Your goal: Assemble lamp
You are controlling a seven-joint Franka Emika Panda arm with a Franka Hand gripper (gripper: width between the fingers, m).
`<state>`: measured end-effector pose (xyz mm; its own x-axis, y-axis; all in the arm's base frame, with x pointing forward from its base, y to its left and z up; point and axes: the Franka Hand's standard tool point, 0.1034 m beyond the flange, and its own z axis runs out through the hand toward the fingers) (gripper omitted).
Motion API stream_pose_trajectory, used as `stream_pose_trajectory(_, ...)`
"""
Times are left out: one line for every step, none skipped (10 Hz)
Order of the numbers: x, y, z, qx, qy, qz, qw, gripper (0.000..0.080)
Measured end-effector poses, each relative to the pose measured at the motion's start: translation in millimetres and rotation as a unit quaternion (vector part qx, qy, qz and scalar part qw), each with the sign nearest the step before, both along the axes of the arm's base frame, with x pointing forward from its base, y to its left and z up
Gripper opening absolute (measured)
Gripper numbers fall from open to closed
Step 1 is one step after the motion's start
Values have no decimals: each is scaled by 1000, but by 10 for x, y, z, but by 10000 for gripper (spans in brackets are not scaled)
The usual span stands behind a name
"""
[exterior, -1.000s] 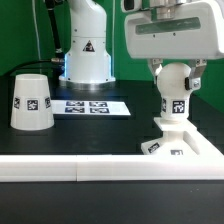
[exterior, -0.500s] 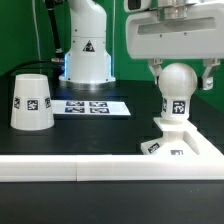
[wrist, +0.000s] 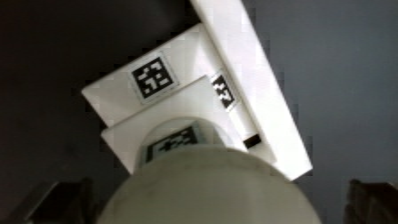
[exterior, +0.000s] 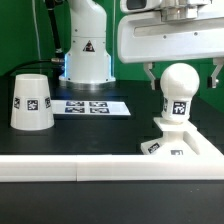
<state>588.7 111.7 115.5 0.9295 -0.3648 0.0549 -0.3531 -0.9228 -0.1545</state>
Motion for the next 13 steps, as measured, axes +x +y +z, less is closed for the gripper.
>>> stream_pose_trajectory(-5, 4, 2, -3, -4, 31, 1000, 699)
stream_pose_trajectory(-6, 7, 5, -7, -7, 56, 998, 699)
stream_pose_trajectory(-7, -1, -2, -12, -12, 100, 995, 699)
stream_pose_trajectory(-7, -4, -4, -15, -16, 134, 991, 699)
stream_pose_trajectory(-6, -10, -5, -20, -21, 172, 985, 699)
stream_pose_trajectory(15, -41, -2, -32, -33, 238, 970, 699)
stream_pose_trajectory(54, -94, 6, -52, -50, 325, 943, 699)
stream_pose_trajectory(69, -123, 10, -64, -56, 380, 921, 699)
stream_pose_trajectory(78, -125, 17, -72, -59, 417, 904, 699)
stream_pose_trajectory(82, -115, 22, -78, -61, 443, 891, 699)
stream_pose_trajectory(79, -110, 20, -86, -62, 482, 870, 699)
stream_pose_trajectory(71, -92, 17, -91, -62, 509, 854, 699)
stream_pose_trajectory(52, -86, 5, -92, -59, 527, 843, 699)
